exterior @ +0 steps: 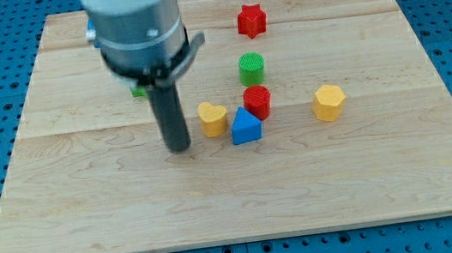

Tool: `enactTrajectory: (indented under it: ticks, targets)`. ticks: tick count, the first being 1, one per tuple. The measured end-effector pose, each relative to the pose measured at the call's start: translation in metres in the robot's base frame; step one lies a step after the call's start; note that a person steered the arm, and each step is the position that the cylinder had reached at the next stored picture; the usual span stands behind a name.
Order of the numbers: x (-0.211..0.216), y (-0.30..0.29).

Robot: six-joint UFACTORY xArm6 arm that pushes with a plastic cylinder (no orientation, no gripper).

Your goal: Push the blue triangle below the yellow hexagon

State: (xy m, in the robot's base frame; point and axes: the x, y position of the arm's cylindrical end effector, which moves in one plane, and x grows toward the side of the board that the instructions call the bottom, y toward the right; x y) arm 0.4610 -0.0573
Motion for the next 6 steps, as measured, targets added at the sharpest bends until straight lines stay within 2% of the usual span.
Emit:
enactTrajectory:
  ticks: [1, 2, 3, 5, 6]
  targets:
    - [-0.034, 0.061]
    - [-0.017, 0.072]
    - [-0.006, 0.030]
    - [0.015, 0.079]
    - [0.016, 0.079]
